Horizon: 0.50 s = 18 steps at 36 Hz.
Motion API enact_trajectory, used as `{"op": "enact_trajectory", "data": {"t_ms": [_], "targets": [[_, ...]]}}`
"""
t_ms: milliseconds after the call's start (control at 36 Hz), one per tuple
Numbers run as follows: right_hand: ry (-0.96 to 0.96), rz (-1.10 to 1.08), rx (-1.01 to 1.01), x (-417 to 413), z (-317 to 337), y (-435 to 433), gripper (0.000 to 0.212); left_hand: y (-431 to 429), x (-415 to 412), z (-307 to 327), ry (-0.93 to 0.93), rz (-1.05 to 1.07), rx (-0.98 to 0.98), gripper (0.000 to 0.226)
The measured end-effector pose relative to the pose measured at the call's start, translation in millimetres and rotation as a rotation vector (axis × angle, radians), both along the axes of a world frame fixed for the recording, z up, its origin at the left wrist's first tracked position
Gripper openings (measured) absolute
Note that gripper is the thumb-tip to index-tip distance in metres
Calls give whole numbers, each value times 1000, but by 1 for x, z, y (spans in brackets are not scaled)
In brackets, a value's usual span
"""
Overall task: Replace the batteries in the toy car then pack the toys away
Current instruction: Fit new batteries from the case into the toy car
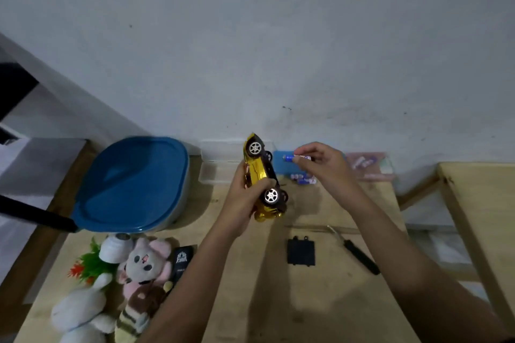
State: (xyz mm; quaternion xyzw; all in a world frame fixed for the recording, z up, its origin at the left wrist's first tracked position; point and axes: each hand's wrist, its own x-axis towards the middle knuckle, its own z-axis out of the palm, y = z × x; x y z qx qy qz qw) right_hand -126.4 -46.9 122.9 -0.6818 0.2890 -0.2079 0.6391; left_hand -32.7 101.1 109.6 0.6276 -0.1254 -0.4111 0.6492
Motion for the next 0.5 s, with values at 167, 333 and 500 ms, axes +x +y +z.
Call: {"op": "enact_trajectory", "data": {"t_ms": [167, 333, 500], "targets": [[-156, -48, -115, -5, 46, -3, 11, -27, 8, 41, 111, -64, -322, 67], [-301, -198, -164, -14, 76, -2, 14, -39, 5, 70, 112, -166, -473, 65], [-311, -275, -352, -21, 97, 6, 18, -44, -8, 85, 26, -182, -527, 78]]}}
